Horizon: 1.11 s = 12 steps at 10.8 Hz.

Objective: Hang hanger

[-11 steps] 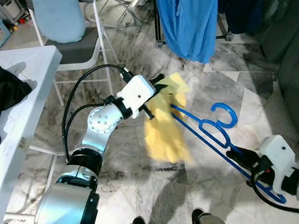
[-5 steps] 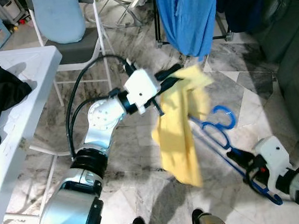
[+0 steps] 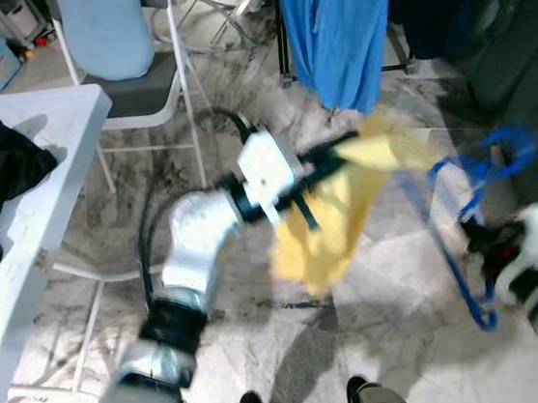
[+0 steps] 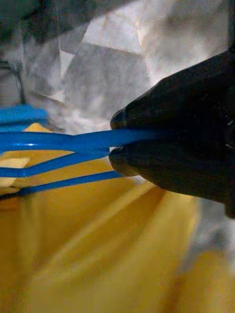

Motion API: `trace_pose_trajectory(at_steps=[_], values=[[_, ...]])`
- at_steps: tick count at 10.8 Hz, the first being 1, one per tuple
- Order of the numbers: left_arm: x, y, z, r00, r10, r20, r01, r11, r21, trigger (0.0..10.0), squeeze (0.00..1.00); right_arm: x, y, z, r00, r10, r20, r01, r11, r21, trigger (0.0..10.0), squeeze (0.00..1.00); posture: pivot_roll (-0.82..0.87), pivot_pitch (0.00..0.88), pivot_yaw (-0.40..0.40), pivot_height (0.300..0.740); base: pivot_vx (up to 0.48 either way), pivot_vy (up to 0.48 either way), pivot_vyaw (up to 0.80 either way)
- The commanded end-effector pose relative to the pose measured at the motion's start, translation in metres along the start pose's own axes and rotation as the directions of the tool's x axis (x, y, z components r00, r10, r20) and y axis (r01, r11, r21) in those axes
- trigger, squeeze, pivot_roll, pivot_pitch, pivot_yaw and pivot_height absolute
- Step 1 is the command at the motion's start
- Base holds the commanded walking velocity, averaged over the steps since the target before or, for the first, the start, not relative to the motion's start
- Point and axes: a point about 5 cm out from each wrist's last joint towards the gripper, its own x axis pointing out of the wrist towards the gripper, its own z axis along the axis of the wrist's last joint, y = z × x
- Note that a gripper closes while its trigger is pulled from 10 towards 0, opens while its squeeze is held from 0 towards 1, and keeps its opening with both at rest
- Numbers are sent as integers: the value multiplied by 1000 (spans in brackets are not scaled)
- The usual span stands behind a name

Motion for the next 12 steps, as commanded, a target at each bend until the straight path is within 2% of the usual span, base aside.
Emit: trace_pose_trajectory(at_steps=[1,2,3,4,5,6,8,10,11,12], values=[[-3,-12,-6,999,-37,-9,36,999,-18,10000,0,0,-4,9,998,-57,38,53,995,84,10000,0,-210,233,95,740,0,0,0],[-7,-27,-19,997,-51,-58,48,998,-46,10000,0,8,11,22,995,-19,96,3,987,162,10000,0,-210,233,95,740,0,0,0],[-11,-42,-36,991,-65,-118,60,997,-48,10000,0,15,35,38,984,48,169,-89,965,248,10000,0,-215,233,95,740,0,0,0],[-14,-49,-45,986,-60,-155,51,997,-62,10000,0,17,51,46,973,105,204,-163,943,290,10000,0,-216,232,94,740,0,0,0],[-18,-59,-56,977,-62,-203,53,997,-51,10000,0,16,75,58,941,216,262,-300,890,344,10000,0,-221,233,91,740,0,0,0],[-22,-68,-63,969,-80,-233,70,996,-49,10000,0,13,90,67,906,284,313,-393,838,378,10000,0,-226,232,88,740,0,0,0],[-29,-82,-77,953,-95,-286,79,995,-67,10000,0,8,101,75,876,332,350,-460,792,401,10000,0,-231,231,85,740,0,0,0],[-30,-89,-82,952,-85,-293,64,995,-83,10000,0,9,107,72,892,342,295,-405,895,186,10000,0,-234,232,84,740,0,0,0],[-27,-90,-82,955,-74,-288,51,995,-86,10000,0,14,106,60,921,308,237,-273,947,-170,10000,0,-233,232,84,740,0,0,0],[-26,-90,-85,952,-73,-297,49,995,-89,10000,0,14,106,60,923,283,262,-233,950,-208,10000,0,-232,232,84,740,0,0,0]])
